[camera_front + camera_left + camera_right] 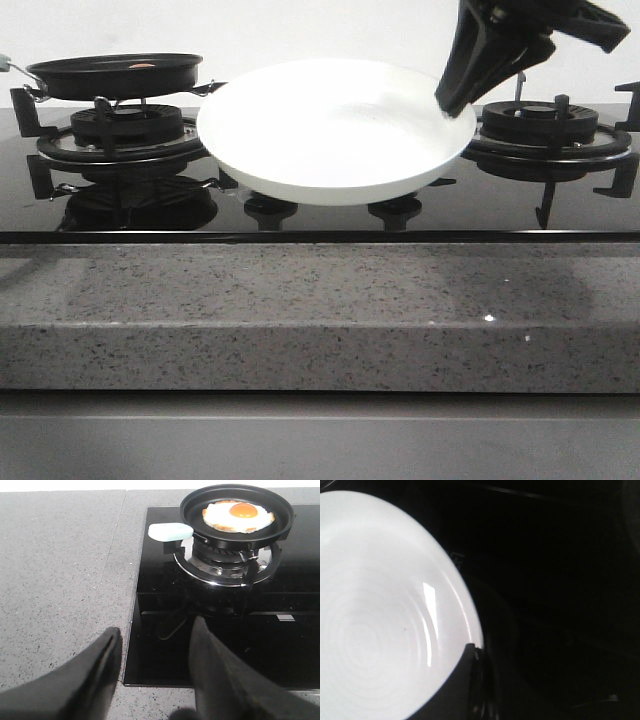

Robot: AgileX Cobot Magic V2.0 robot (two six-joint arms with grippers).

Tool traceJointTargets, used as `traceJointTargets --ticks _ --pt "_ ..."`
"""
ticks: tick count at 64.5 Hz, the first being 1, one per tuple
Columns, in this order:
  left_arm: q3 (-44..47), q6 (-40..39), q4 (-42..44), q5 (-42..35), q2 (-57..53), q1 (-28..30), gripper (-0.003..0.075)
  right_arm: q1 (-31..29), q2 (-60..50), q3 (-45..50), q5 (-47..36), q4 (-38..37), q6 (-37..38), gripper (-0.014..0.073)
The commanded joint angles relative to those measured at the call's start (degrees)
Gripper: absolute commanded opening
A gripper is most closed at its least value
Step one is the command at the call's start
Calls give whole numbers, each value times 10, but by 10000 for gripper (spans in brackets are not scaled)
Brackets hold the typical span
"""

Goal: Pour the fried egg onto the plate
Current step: 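Lift the white plate with the right gripper toward the frying pan, then reach the left gripper to the pan's pale green handle and grasp it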

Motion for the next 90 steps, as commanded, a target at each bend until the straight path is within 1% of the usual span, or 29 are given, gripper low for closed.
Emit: traceJointTargets --ticks 1,54,64,72,75,79,81,82,85,87,90 --pt "-20 -1 -3 -46 4 -1 312 0 -13 -15 -32 16 -5 -67" --pt "-20 -1 -4 -48 4 -1 312 -1 -10 -15 -27 16 -5 -67" --pt "-20 -1 -5 -68 4 -1 312 -1 -10 -15 -27 16 -5 -67" --pt "-20 -1 -24 -76 5 -1 318 -1 -10 -15 -27 16 -5 -67" --pt "-20 -1 -29 -76 8 -1 347 -1 -10 -15 -27 16 -5 -67" --pt "-20 -1 -37 -76 16 -1 435 -1 -10 -15 -27 16 -5 -67" --pt "-21 -1 -40 -76 25 -1 510 -1 -10 -15 -27 16 -5 -67" --pt "-21 -1 -41 -76 29 -1 522 -1 -10 -15 -27 16 -5 -67" --pt "-22 -1 -52 -75 42 -1 590 -1 -10 -15 -27 16 -5 -67" --pt "-27 -1 -61 -70 54 -1 617 -1 -10 -15 -27 16 -5 -67" --pt "-39 -1 -77 -57 75 -1 624 -1 -10 -15 -27 16 -5 -67"
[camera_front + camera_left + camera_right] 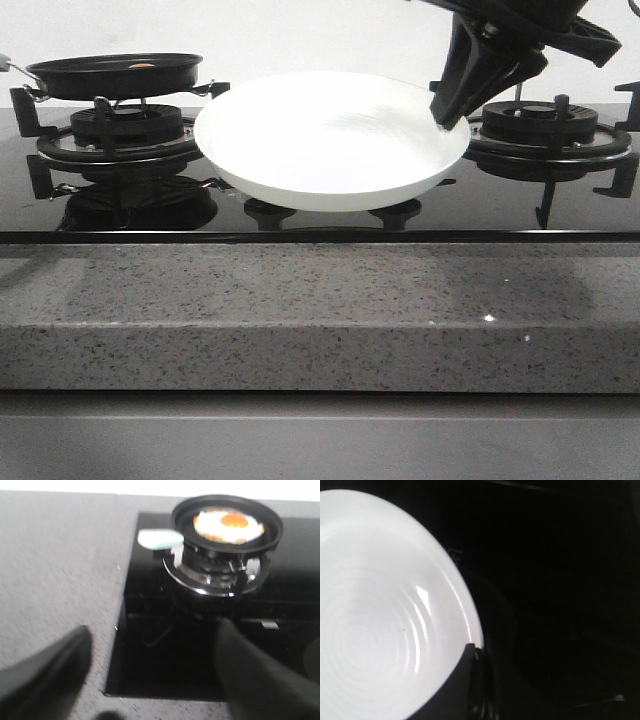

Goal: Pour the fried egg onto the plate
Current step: 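Reach the left gripper to the pan's pale green handle and grasp it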

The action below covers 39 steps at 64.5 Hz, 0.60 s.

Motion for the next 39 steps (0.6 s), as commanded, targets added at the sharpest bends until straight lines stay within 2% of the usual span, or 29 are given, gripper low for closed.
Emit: traceJointTargets --ticks 1,14,22,35,39 --pt "-37 -1 -32 -26 35 -1 622 -1 -21 -15 -25 12 -5 -67" --pt "-111 -1 -109 11 145 3 620 -1 -21 -15 -25 12 -5 -67" --pt "-162 2 -178 33 219 33 620 -1 -21 -15 -25 12 -5 -67" --pt "-227 123 -414 48 315 98 620 -1 -21 -15 -25 12 -5 -67" --pt "-241 139 -482 58 340 115 620 -1 -21 -15 -25 12 -5 -67"
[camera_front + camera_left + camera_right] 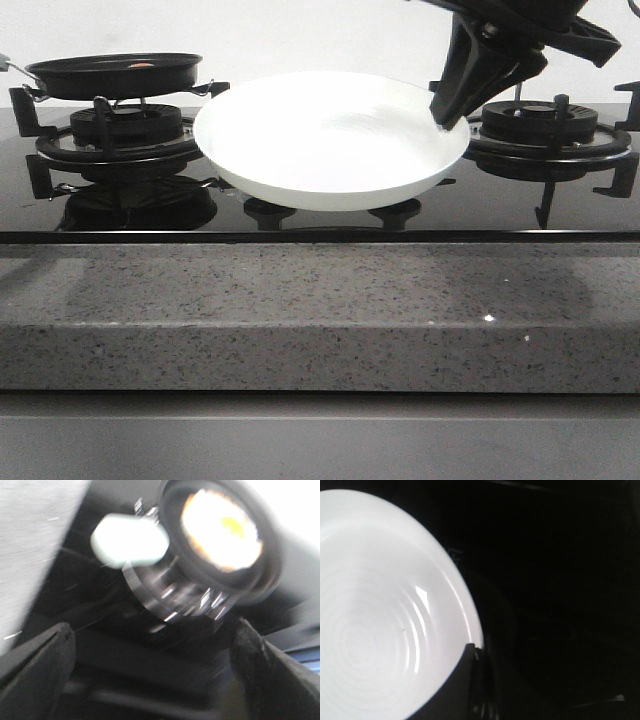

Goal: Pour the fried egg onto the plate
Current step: 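Reach the left gripper to the pan's pale green handle and grasp it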

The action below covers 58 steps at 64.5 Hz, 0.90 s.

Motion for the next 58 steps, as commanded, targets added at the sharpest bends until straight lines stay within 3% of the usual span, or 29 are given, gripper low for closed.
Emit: traceJointTargets --ticks 1,19,38,58 --pt "-36 34 -125 -13 21 22 620 -1 -21 -15 -25 11 -5 -67" --pt "-65 44 -277 25 128 60 620 -1 -21 -15 -25 11 -5 -67" --pt "-84 119 -425 88 199 63 620 -1 -21 -15 -25 11 -5 -67" --pt "-84 130 -470 149 217 94 619 -1 -21 -15 -25 11 -5 -67"
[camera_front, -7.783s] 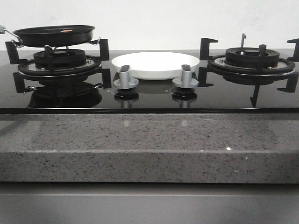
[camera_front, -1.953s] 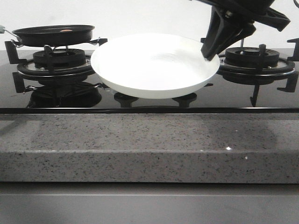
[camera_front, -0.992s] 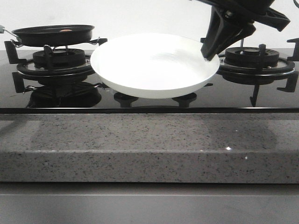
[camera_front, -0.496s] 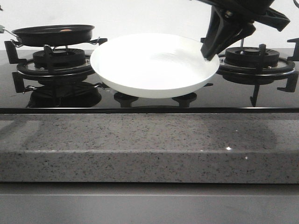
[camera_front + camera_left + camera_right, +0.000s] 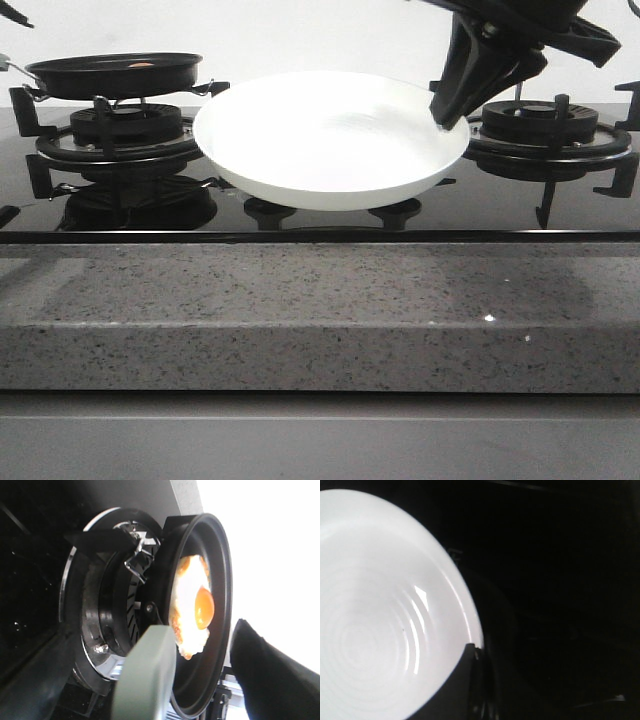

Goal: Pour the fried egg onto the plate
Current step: 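Reach the left gripper to the pan's pale green handle and grasp it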

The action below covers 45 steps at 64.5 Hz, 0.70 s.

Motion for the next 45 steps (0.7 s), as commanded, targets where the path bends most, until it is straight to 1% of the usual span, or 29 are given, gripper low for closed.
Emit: traceJointTargets --ticks 1,8,16,30,37,45 --pt "-18 5 -43 46 -16 11 618 -1 -21 -15 -25 11 -5 -67" --pt "-18 6 -48 73 -10 21 598 -1 -21 -15 -25 11 -5 -67" --pt "-18 6 -54 113 -3 25 530 -1 -21 -15 -25 11 -5 -67" --pt "-18 6 -77 115 1 25 393 -1 -21 -15 -25 11 -5 -67" --pt "-18 6 -86 111 1 25 351 -1 -21 -15 -25 11 -5 -67" --pt "-18 6 -86 104 1 25 323 -1 -21 -15 -25 11 -5 -67"
